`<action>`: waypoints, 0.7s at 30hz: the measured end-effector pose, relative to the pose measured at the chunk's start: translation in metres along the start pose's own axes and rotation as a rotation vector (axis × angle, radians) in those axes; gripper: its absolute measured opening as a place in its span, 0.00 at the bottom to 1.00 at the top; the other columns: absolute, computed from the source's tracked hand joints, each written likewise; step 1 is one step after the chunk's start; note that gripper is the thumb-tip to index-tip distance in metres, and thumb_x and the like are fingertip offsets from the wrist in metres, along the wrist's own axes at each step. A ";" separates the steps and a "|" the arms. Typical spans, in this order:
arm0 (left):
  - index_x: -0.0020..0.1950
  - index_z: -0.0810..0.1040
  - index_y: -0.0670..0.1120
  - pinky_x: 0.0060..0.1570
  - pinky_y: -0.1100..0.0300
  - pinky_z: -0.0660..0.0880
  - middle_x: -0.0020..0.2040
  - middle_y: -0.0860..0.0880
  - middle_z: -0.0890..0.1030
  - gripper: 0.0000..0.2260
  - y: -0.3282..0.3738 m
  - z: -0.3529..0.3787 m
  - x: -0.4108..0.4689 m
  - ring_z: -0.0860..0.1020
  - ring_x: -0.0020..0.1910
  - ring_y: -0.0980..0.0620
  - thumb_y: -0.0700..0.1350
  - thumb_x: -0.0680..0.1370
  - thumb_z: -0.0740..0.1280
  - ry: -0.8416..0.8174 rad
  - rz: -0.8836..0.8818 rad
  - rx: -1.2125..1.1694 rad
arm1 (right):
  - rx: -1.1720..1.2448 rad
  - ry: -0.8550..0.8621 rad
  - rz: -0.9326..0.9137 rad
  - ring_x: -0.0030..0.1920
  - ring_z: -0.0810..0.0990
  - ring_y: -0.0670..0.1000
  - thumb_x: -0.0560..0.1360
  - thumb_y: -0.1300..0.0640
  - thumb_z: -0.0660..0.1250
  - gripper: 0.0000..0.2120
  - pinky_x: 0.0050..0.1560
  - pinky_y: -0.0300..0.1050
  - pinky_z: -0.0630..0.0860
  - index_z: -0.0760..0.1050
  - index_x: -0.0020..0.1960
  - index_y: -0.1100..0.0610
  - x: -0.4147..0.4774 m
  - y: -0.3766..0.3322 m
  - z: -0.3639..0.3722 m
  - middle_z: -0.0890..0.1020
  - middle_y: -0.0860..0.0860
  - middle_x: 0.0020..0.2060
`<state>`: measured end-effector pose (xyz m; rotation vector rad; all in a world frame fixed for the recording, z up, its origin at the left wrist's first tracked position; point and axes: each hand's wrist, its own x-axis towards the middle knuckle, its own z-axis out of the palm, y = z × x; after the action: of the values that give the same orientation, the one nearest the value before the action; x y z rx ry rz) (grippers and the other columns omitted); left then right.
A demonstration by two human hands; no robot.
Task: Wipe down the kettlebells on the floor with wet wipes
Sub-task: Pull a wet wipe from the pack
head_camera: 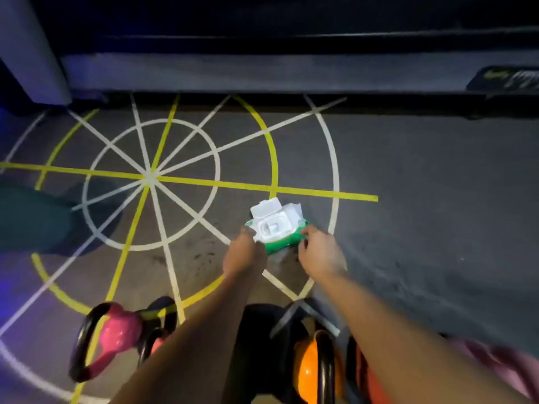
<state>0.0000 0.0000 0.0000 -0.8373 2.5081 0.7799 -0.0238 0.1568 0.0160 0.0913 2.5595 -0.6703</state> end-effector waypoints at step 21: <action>0.37 0.77 0.47 0.56 0.50 0.80 0.43 0.44 0.83 0.09 0.039 -0.026 0.039 0.81 0.47 0.42 0.50 0.72 0.71 0.067 0.004 -0.298 | -0.290 0.010 -0.409 0.64 0.75 0.58 0.81 0.53 0.60 0.15 0.59 0.51 0.75 0.75 0.67 0.52 0.033 -0.010 -0.060 0.70 0.54 0.67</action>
<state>-0.0590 -0.0066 0.0152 -0.9682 2.4867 1.1659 -0.0813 0.1741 0.0500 -0.5384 2.6777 -0.4294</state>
